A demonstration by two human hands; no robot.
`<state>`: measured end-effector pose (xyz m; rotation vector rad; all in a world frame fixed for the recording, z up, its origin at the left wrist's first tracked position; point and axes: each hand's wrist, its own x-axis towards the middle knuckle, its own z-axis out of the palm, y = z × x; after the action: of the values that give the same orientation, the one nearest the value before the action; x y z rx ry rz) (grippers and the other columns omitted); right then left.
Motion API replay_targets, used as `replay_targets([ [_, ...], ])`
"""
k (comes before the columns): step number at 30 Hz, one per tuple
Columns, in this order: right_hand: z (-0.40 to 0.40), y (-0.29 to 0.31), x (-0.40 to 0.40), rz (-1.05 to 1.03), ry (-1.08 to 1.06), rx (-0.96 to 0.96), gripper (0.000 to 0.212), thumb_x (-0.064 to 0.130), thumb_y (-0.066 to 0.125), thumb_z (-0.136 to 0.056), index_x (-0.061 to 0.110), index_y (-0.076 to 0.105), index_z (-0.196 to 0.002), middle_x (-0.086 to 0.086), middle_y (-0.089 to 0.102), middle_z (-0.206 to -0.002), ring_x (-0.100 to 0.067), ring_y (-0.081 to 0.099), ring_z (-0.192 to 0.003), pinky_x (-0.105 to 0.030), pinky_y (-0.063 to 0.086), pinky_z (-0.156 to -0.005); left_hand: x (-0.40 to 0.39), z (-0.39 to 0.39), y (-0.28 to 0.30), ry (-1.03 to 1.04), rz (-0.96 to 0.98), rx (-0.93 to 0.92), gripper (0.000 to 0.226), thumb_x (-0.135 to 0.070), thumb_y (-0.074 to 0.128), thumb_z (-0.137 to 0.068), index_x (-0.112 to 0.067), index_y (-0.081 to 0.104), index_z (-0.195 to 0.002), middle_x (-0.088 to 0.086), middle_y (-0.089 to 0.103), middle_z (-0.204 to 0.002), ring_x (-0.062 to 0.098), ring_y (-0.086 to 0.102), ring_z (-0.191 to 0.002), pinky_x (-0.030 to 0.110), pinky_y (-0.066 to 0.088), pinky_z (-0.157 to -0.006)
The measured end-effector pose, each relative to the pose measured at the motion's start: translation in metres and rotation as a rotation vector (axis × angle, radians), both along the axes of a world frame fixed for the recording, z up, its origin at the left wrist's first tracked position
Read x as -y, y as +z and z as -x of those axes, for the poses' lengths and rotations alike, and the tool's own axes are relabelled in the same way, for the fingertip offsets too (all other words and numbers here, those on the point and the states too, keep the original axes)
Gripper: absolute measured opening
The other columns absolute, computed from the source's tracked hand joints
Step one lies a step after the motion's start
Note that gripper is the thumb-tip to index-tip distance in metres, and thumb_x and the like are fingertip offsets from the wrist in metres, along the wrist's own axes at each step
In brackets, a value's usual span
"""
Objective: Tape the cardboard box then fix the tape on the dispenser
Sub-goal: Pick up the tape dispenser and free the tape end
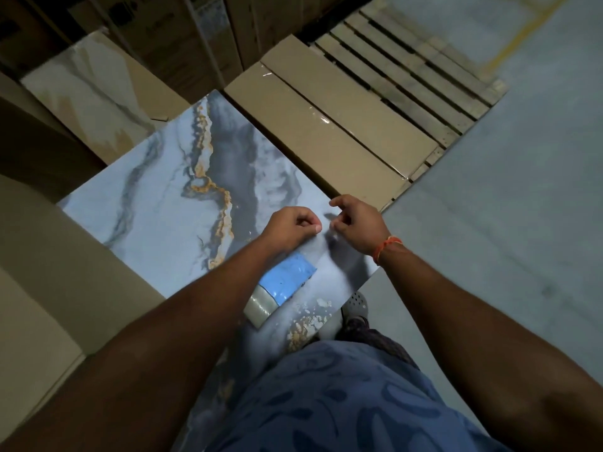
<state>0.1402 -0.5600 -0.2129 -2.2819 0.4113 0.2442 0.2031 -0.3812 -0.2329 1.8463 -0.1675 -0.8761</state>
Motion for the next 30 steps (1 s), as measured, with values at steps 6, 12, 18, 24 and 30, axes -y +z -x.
replay_targets([
  [6, 0.025, -0.001, -0.017, 0.005, -0.42, 0.126, 0.032, 0.01, 0.064, -0.079, 0.012, 0.064, -0.112, -0.009, 0.065, -0.105, -0.023, 0.063, -0.09, -0.027, 0.048, -0.081, 0.001, 0.003, -0.002, 0.015, 0.086, -0.072, 0.007, -0.003, 0.069, -0.092, -0.009, 0.07, -0.086, 0.014, 0.074, -0.085, 0.017, 0.068, -0.074, 0.017, 0.051, -0.063],
  [12, 0.058, -0.005, -0.048, -0.332, -0.637, 0.11, 0.036, 0.02, 0.079, -0.081, 0.015, 0.055, -0.107, -0.004, 0.072, -0.093, -0.013, 0.069, -0.079, -0.028, 0.056, -0.083, -0.001, 0.003, -0.004, 0.038, 0.108, -0.096, 0.011, -0.008, 0.068, -0.094, -0.014, 0.069, -0.085, 0.012, 0.075, -0.086, 0.015, 0.068, -0.072, 0.014, 0.048, -0.058],
  [18, 0.064, -0.012, -0.058, -0.417, -0.634, 0.174, 0.024, 0.017, 0.079, -0.081, 0.025, 0.057, -0.083, -0.005, 0.075, -0.091, -0.024, 0.073, -0.087, -0.045, 0.061, -0.085, -0.002, 0.005, -0.003, 0.075, 0.135, -0.139, 0.012, -0.004, 0.067, -0.095, -0.01, 0.067, -0.084, 0.016, 0.072, -0.087, 0.014, 0.066, -0.068, 0.014, 0.049, -0.056],
  [24, 0.062, -0.012, -0.059, -0.515, -0.708, 0.172, 0.019, 0.009, 0.075, -0.085, 0.024, 0.065, -0.079, -0.009, 0.066, -0.077, -0.023, 0.063, -0.073, -0.052, 0.058, -0.076, -0.004, 0.006, 0.0, 0.065, 0.121, -0.135, 0.004, -0.004, 0.066, -0.095, -0.005, 0.068, -0.091, 0.017, 0.073, -0.091, 0.017, 0.068, -0.073, 0.02, 0.054, -0.065],
  [30, 0.06, -0.014, -0.059, -0.485, -0.707, 0.155, 0.015, 0.011, 0.075, -0.085, 0.024, 0.074, -0.091, -0.005, 0.075, -0.082, -0.015, 0.068, -0.075, -0.048, 0.06, -0.082, -0.001, 0.005, 0.002, 0.096, 0.084, -0.11, 0.009, -0.004, 0.066, -0.095, -0.005, 0.071, -0.087, 0.017, 0.074, -0.09, 0.016, 0.068, -0.073, 0.019, 0.054, -0.066],
])
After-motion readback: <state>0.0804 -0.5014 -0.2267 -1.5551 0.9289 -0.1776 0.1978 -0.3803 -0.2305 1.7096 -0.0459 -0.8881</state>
